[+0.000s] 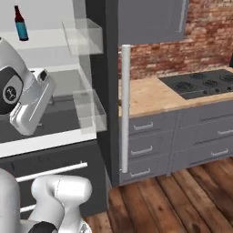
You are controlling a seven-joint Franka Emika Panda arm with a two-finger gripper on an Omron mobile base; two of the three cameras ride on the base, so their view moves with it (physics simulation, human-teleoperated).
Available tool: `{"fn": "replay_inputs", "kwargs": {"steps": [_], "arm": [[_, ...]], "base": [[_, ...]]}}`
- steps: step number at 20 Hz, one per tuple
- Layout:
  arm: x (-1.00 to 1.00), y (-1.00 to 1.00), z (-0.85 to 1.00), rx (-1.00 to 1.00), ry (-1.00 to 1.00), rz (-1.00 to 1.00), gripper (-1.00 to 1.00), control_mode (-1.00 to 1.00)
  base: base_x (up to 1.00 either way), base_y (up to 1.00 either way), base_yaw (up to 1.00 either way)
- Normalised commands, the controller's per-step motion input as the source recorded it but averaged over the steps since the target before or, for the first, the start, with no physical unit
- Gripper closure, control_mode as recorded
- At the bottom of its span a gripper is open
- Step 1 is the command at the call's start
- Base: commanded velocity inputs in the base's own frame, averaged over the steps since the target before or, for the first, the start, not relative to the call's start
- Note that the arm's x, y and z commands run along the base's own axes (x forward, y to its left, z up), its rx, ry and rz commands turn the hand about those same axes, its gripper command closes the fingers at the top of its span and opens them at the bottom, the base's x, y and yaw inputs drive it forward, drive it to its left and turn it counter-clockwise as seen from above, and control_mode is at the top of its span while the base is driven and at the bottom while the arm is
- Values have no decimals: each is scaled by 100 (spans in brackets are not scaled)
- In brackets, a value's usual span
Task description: Place the beer on the top shelf of the fridge to keep it out of children's reach, and place the cucumbers on lower shelves for easy access.
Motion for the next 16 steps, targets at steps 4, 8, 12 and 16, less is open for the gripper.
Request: {"fn": "replay_inputs", "kwargs": {"steps": [4,8,12,16], "arm": [[0,0,0,0,0,0,-100,100],[0,0,0,0,0,0,-100,100],[0,0,0,0,0,0,-100,100],[0,0,0,0,0,0,-100,100]], "base": [[0,-2,-80],[0,-19,-80],[3,-28,-80],[20,-25,-75]]}}
